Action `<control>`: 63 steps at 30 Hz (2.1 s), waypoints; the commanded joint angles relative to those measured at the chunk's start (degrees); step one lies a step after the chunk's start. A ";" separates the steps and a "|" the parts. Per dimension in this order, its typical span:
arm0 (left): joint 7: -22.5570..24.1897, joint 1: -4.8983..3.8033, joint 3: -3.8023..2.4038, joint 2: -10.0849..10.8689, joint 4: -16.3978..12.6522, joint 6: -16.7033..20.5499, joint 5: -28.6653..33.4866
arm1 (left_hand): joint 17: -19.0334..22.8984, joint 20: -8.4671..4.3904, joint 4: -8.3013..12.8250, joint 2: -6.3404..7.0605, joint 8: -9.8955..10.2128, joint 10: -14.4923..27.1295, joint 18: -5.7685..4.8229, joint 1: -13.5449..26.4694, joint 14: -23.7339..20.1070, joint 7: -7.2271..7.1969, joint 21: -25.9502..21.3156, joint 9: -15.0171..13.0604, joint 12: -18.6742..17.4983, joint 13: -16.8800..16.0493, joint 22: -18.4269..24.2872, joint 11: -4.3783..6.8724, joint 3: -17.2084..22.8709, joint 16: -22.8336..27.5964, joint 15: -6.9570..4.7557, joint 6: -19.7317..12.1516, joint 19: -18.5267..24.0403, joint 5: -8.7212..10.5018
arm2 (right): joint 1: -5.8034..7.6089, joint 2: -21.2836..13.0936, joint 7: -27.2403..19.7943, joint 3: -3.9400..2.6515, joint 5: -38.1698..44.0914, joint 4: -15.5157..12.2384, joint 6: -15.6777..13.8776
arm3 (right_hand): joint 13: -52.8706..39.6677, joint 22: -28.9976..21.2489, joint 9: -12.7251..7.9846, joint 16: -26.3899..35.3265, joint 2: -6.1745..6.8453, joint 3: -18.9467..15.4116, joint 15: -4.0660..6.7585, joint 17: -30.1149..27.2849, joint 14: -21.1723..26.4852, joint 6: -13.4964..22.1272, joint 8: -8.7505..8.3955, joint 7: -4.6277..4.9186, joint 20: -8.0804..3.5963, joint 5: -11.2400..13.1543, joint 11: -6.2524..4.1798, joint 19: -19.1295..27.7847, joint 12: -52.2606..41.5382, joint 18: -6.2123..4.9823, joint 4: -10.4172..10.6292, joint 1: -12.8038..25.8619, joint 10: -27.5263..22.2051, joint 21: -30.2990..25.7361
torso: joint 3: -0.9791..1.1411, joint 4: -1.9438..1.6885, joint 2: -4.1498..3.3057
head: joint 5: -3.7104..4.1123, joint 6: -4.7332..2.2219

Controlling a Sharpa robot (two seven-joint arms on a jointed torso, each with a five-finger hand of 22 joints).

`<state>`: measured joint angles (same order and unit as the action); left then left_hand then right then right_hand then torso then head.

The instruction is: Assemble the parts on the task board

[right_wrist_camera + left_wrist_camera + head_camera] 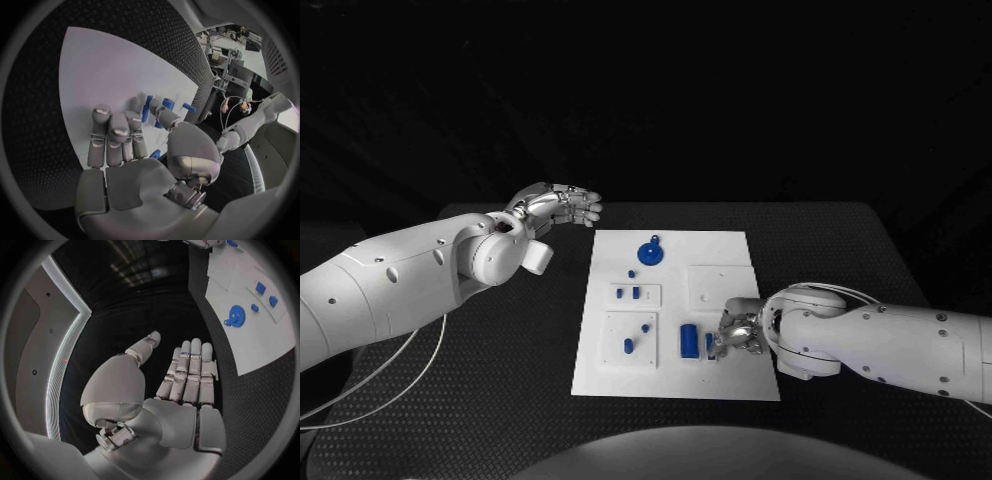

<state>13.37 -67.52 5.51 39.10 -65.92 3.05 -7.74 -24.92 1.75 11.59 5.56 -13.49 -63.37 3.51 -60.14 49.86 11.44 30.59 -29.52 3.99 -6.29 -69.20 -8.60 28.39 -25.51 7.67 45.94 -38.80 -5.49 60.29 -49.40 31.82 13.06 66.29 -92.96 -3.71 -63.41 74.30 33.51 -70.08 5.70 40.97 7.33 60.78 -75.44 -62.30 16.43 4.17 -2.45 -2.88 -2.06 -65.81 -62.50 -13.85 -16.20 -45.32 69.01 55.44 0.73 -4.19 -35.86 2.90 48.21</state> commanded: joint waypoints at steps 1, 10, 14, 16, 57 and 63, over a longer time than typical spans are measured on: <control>0.32 -0.03 -0.02 -0.14 0.04 -0.75 0.28 | -0.07 0.11 -0.42 -0.29 -0.25 -0.48 0.60 0.39 0.31 -0.20 -0.25 0.07 0.07 0.05 -0.10 0.03 -0.04 0.22 -0.01 -0.29 -0.22 -0.22 | -0.42 -0.95 0.89 0.37 -2.46 0.70 0.41 | -0.03 0.00 -0.40 -0.15 2.70 -0.83 0.30 -0.10 0.04 0.60 -0.49 0.25 0.21 0.09 0.13 -0.38 0.31 -1.15 0.28 0.92 0.29 0.28 | 0.01 0.04 0.02 | -0.14 -0.04; 0.46 -0.04 -0.01 -0.33 0.59 -0.72 0.28 | -0.10 0.12 -0.43 -0.26 -0.25 -0.48 0.60 0.40 0.31 -0.20 -0.27 0.08 0.07 0.06 -0.12 0.02 -0.06 0.25 -0.01 -0.30 -0.21 -0.22 | 1.72 -3.11 -3.27 0.29 -9.92 0.53 0.81 | 0.06 -0.50 -0.78 0.65 9.47 -3.42 -0.11 -0.50 0.80 3.09 -1.70 0.97 0.36 0.11 0.83 0.49 1.18 -1.15 3.56 5.17 -1.29 -0.67 | 0.05 0.15 0.08 | 0.20 -1.27; 0.54 -0.04 -0.01 -0.33 1.03 -0.60 0.99 | -0.14 0.14 -0.47 -0.20 -0.26 -0.48 0.59 0.48 0.32 -0.19 -0.30 0.09 0.07 0.08 -0.14 0.03 -0.11 0.28 0.00 -0.31 -0.20 -0.19 | 3.83 -3.49 -10.13 -0.42 -14.40 2.56 0.05 | 0.04 -0.69 -1.24 1.34 10.11 -4.20 -1.07 -0.60 2.11 6.73 -3.42 2.14 0.63 0.09 1.91 2.01 1.64 -1.15 3.50 5.19 -3.02 -1.59 | -0.03 0.24 0.11 | 0.63 -3.02; 0.75 -0.06 0.00 -0.32 1.37 -0.42 1.71 | -0.19 0.15 -0.50 0.01 -0.25 -0.48 0.59 0.59 0.32 -0.17 -0.33 0.11 0.07 0.10 -0.18 0.04 -0.23 0.33 0.01 -0.36 -0.19 -0.12 | 4.96 -3.03 -14.75 -1.49 -17.42 5.19 -1.51 | -0.04 -0.71 -1.11 1.56 9.83 -4.48 -1.38 -0.59 2.66 7.32 -3.53 2.50 0.77 0.07 2.25 2.60 1.61 -1.15 3.37 4.80 -3.72 -1.88 | -0.10 0.35 0.18 | 0.87 -4.26; 6.96 1.18 -1.41 -4.44 8.27 9.82 6.75 | 24.92 -1.75 -11.59 -5.56 13.49 63.37 -3.51 60.14 -49.86 -11.44 -30.59 29.52 -3.99 6.29 69.20 8.60 -28.39 25.51 -7.67 -45.94 38.80 5.49 | 4.11 15.48 -47.88 -12.65 -51.31 38.06 -11.70 | 63.41 -74.30 -33.51 70.08 -5.70 -40.97 -7.33 -60.78 75.44 62.30 -16.43 -4.17 2.45 2.88 2.06 65.81 62.50 13.85 16.20 45.32 -69.01 -55.44 | -0.73 4.10 4.62 | -2.78 -13.96; 10.27 3.34 -2.84 -0.93 -3.03 20.75 7.09 | 24.92 -1.75 -11.59 -5.56 13.49 63.37 -3.51 60.14 -49.86 -11.44 -30.59 29.52 -3.99 6.29 69.20 8.60 -28.39 25.51 -7.67 -45.94 38.80 5.49 | 2.75 12.01 -52.31 -12.78 -56.14 26.77 -20.95 | 63.41 -74.30 -33.51 70.08 -5.70 -40.97 -7.33 -60.78 75.44 62.30 -16.43 -4.17 2.45 2.88 2.06 65.81 62.50 13.85 16.20 45.32 -69.01 -55.44 | -0.73 4.19 4.68 | -2.90 -13.83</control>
<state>19.77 -64.43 2.80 37.89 -67.34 14.87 -1.11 -1.20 0.02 0.44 0.26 -0.83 -2.79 0.45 -3.63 2.15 0.27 1.22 -1.41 0.39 -0.23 -7.21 -0.30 1.42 -1.13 0.33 2.21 -1.63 -0.49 63.21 -36.99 -15.79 0.35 14.30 -64.47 -17.25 -0.61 3.31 1.43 -1.21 0.23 1.44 -0.43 1.42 -2.29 -2.26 0.77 0.45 0.48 -0.64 0.41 -1.57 -0.79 -1.52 -0.68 -2.47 2.61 1.16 0.00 -0.21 -31.29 0.05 34.30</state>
